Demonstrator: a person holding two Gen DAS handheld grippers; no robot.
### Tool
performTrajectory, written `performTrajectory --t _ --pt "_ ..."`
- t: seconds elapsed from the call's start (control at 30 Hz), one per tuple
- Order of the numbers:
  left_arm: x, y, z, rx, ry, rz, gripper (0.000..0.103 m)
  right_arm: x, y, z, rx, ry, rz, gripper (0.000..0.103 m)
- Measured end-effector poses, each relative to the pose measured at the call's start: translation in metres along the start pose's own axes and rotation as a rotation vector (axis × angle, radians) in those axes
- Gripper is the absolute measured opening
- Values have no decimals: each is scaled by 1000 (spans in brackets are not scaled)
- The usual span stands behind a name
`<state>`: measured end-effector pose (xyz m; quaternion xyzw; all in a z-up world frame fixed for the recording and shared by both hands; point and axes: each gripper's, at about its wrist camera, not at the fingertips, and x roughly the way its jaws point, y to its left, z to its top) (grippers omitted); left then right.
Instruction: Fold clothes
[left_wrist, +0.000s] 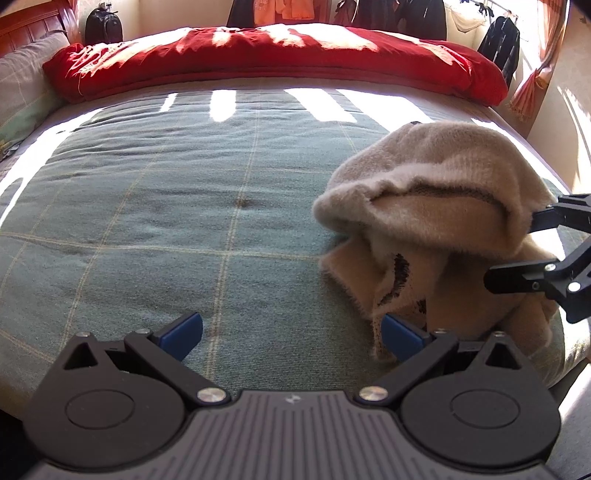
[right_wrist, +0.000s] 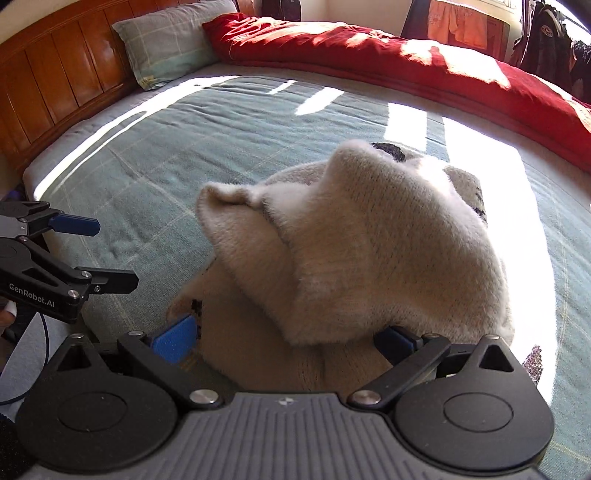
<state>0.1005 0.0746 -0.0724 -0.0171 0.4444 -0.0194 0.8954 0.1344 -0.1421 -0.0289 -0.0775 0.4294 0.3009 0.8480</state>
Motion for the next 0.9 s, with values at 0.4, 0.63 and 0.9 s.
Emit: performTrajectory --t 0.4,0.63,0.9 --pt "16 13 14 -22 13 23 102 37 -48 69 50 -72 -27 103" --pt "32 20 18 -36 32 32 102 71 -78 115 67 -73 -67 103" --pt "37 28 21 -62 37 54 102 110 -102 164 52 -55 -134 103"
